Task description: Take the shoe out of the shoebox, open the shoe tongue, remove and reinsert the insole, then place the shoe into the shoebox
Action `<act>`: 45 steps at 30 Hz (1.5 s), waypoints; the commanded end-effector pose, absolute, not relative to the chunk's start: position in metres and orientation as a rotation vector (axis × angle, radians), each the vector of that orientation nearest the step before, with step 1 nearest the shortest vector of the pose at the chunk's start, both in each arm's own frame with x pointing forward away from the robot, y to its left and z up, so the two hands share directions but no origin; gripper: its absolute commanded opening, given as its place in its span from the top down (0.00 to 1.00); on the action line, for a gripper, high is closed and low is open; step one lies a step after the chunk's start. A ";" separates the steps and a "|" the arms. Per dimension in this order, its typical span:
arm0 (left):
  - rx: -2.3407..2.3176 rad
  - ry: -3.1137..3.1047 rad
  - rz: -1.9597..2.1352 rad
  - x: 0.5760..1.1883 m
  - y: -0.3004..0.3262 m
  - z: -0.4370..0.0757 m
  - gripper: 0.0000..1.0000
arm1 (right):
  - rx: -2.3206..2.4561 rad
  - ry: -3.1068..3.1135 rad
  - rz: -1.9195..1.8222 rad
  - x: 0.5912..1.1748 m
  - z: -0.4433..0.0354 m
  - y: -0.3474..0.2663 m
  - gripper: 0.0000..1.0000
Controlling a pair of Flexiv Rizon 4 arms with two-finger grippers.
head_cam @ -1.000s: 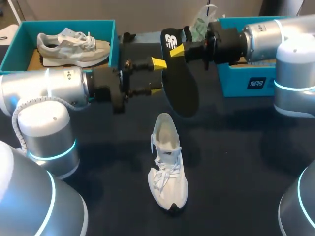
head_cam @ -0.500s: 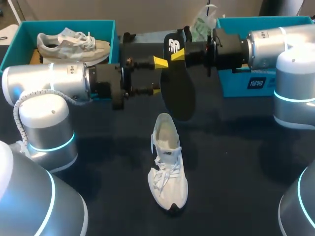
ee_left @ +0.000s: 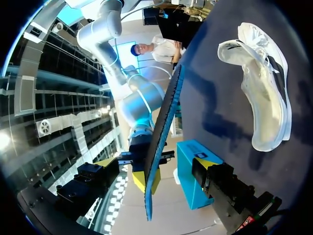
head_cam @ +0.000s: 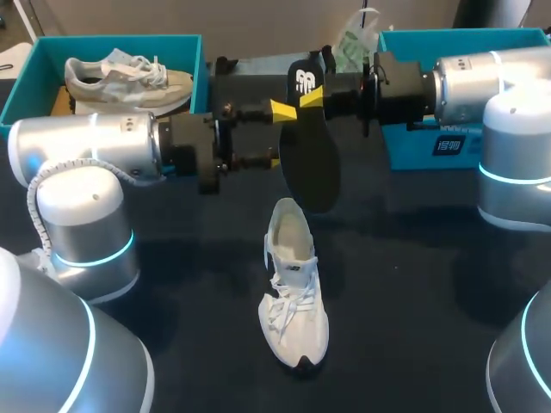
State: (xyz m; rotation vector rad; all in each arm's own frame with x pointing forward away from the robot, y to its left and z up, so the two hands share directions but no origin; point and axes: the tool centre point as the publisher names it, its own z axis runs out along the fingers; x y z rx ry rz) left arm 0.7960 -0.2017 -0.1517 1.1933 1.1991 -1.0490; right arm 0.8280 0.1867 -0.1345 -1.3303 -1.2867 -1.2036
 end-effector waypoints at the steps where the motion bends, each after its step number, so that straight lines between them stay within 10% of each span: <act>1: 1.196 1.201 -1.045 0.794 -0.212 -0.150 0.00 | -1.336 -1.288 -1.202 0.827 -0.134 0.187 1.00; 7: 1.199 1.197 -1.045 0.792 -0.214 -0.147 0.15 | -1.336 -1.288 -1.202 0.827 -0.134 0.187 1.00; 12: 1.195 1.187 -1.037 0.791 -0.212 -0.144 0.50 | -1.336 -1.288 -1.202 0.827 -0.134 0.187 1.00; 45: 1.191 1.156 -1.000 0.788 -0.217 -0.134 0.83 | -1.336 -1.288 -1.202 0.827 -0.134 0.187 1.00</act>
